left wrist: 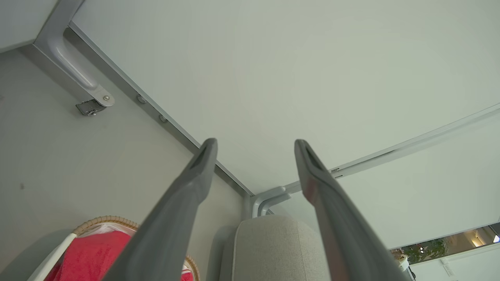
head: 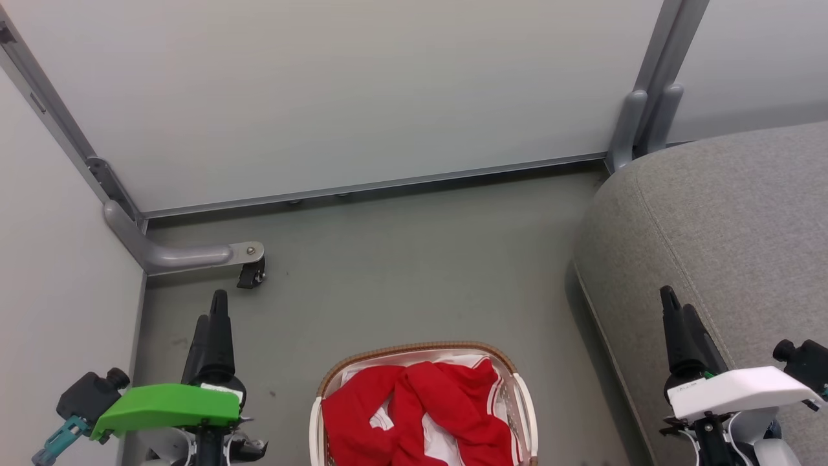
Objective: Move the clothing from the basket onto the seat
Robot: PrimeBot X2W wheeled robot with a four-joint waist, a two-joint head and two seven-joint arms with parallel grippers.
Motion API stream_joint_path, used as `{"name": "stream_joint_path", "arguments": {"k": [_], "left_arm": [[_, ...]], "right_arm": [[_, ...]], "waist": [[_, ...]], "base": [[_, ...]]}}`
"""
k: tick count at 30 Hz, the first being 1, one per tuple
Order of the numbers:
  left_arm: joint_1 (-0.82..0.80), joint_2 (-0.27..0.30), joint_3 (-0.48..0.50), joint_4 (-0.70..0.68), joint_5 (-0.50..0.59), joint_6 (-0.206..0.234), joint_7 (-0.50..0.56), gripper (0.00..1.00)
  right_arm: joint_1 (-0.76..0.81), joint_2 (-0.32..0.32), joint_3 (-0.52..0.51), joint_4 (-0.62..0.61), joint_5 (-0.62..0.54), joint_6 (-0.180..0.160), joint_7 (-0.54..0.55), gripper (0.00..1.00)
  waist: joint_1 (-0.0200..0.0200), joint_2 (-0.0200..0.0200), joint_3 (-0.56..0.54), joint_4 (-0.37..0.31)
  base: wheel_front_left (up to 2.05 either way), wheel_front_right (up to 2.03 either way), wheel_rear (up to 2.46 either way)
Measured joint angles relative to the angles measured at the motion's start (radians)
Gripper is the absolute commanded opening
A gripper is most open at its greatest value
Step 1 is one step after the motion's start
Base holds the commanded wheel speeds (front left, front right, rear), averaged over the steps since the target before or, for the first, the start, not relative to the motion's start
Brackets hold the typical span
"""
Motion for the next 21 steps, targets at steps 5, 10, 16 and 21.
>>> {"name": "stream_joint_path", "arguments": {"k": [5,10,16,21], "left_arm": [[0.000,0.001,-0.027,-0.012,0.112,0.009,-0.014,1.00],[0.002,0.001,-0.047,-0.014,0.188,0.031,-0.030,1.00],[0.002,0.001,-0.063,-0.010,0.288,0.035,-0.046,1.00],[0.004,0.001,-0.073,-0.002,0.361,0.042,-0.063,1.00]], "right_arm": [[0.002,0.000,0.010,-0.002,-0.094,0.000,-0.014,1.00],[0.004,-0.001,0.016,-0.003,-0.175,0.000,-0.031,1.00],[0.014,-0.002,0.034,0.004,-0.273,0.000,-0.048,1.00],[0.020,-0.003,0.042,0.007,-0.334,0.000,-0.063,1.00]], "waist": [[0.0000,0.0000,0.002,0.001],[0.0000,0.0000,0.003,0.002],[0.0000,0.0000,0.003,0.006],[0.0000,0.0000,0.001,0.009]], "base": [[0.00,0.00,0.00],[0.00,0.00,0.00],[0.00,0.00,0.00],[0.00,0.00,0.00]]}}
